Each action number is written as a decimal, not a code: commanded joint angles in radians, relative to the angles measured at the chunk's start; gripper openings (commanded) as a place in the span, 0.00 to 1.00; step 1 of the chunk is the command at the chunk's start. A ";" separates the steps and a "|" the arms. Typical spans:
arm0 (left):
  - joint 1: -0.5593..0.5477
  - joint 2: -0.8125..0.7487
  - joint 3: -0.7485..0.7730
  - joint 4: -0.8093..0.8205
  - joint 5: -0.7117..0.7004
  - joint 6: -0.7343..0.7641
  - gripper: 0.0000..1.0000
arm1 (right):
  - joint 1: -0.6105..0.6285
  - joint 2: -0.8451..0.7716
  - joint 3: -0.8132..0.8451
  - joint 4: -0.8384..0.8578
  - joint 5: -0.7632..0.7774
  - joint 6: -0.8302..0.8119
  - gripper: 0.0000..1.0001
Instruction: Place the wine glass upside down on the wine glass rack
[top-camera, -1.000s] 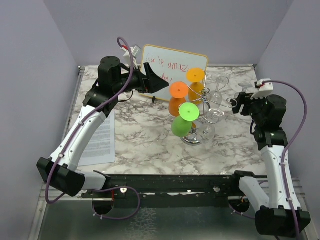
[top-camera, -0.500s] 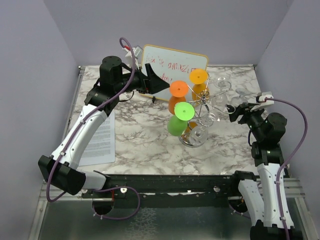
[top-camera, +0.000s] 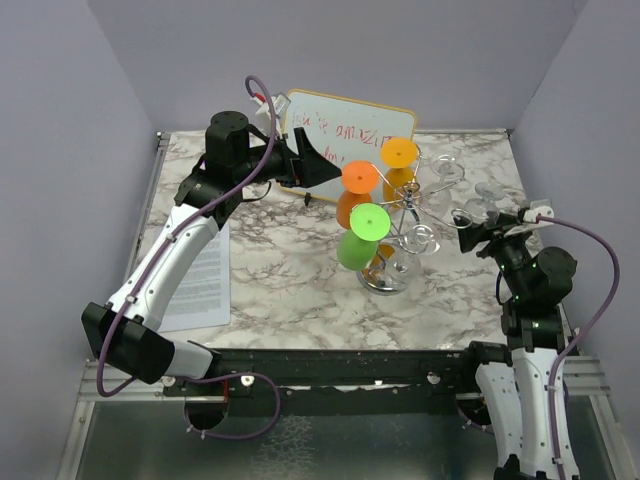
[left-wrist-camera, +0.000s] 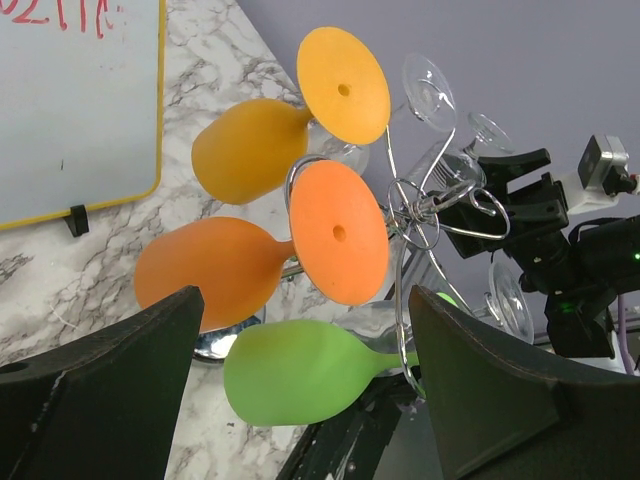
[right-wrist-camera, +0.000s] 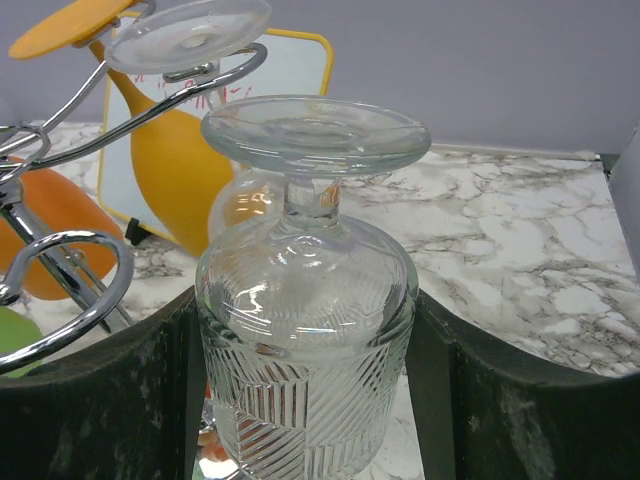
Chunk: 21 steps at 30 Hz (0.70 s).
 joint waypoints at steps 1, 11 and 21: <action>0.004 0.003 0.031 0.020 0.030 -0.008 0.85 | 0.001 -0.062 -0.001 0.017 -0.008 0.026 0.01; 0.004 -0.008 0.019 0.020 0.033 -0.004 0.85 | 0.002 -0.100 -0.018 -0.029 -0.124 0.040 0.01; 0.004 -0.007 0.019 0.013 0.030 0.005 0.85 | 0.001 -0.023 -0.004 0.030 -0.298 0.038 0.01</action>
